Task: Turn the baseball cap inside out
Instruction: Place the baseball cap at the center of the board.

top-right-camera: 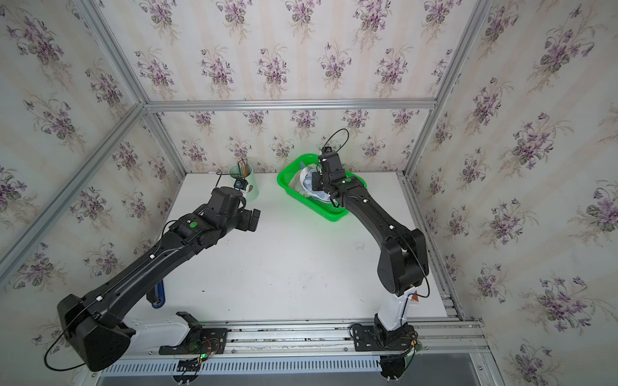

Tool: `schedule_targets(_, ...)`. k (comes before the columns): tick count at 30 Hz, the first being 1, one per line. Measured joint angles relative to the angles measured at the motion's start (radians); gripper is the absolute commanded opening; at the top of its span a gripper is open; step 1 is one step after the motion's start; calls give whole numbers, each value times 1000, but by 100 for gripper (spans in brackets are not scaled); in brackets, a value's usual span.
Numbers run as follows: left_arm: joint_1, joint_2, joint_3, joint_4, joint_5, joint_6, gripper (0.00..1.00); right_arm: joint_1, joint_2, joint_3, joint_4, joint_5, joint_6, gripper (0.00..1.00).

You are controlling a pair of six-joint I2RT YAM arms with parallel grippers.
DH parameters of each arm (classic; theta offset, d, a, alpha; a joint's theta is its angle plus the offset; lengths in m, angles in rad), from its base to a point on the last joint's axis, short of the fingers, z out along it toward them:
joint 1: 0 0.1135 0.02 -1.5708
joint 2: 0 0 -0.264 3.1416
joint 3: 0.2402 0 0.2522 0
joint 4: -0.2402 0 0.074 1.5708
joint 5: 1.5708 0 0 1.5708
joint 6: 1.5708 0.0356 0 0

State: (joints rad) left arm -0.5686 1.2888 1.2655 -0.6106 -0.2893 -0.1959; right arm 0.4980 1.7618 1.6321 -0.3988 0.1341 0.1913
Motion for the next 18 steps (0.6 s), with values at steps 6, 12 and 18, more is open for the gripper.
schedule_targets(6,43,20,98,-88,72,-105,99,204,-161,-142,-29,8,-58,0)
schedule_targets(12,114,18,80,-136,179,-199,99,356,-256,-371,18,-31,-18,0)
schedule_targets(18,144,28,-34,-132,255,-253,99,423,-158,-558,141,-87,46,0)
